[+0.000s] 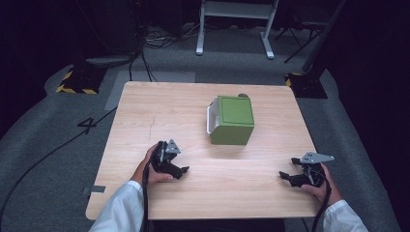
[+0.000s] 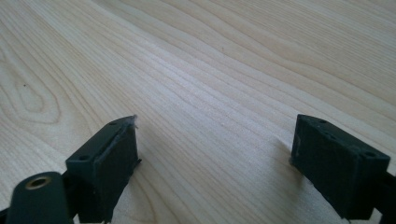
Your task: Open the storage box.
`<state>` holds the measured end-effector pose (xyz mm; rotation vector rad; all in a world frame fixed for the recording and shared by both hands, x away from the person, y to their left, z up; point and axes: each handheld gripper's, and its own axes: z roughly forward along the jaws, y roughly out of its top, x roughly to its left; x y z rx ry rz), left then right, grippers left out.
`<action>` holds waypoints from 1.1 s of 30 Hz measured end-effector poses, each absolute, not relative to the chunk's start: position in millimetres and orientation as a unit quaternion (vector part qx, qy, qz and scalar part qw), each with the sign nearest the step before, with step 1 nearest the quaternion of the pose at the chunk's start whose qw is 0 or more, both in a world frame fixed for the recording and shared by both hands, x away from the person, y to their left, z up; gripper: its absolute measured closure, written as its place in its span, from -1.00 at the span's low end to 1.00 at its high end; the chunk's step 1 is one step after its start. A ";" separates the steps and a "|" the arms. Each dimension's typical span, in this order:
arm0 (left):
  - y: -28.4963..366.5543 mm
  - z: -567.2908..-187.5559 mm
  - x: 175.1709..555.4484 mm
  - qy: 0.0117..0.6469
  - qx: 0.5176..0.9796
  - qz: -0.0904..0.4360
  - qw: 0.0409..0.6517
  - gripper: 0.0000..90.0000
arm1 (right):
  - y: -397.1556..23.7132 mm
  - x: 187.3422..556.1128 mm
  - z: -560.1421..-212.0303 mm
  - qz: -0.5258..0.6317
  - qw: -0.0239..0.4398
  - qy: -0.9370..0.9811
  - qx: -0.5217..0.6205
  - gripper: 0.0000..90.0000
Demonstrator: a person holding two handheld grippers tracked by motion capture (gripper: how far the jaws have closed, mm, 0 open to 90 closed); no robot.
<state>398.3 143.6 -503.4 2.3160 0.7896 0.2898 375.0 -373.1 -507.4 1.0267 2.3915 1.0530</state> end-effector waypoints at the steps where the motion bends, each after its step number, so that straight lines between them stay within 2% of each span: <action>1: 143.8 -502.8 398.4 0.303 0.886 0.111 0.334 -0.78 | -373.1 375.0 -507.4 0.370 0.166 0.840 0.361 -0.68; 3: 142.7 -501.2 398.0 0.291 0.889 0.118 0.334 -0.63 | -373.1 375.0 -507.4 0.370 0.166 0.840 0.361 -0.68; 11: 133.0 -491.5 405.5 0.291 0.887 0.123 0.335 -0.52 | -373.1 375.0 -507.4 0.370 0.166 0.840 0.361 -0.68; 31: 124.0 -454.6 429.2 0.326 0.836 0.185 0.400 -0.50 | -373.1 375.0 -507.4 0.370 0.166 0.840 0.361 -0.68; 33: 121.4 -452.5 432.7 0.329 0.838 0.175 0.399 -0.50 | -373.1 375.0 -507.4 0.370 0.166 0.840 0.361 -0.68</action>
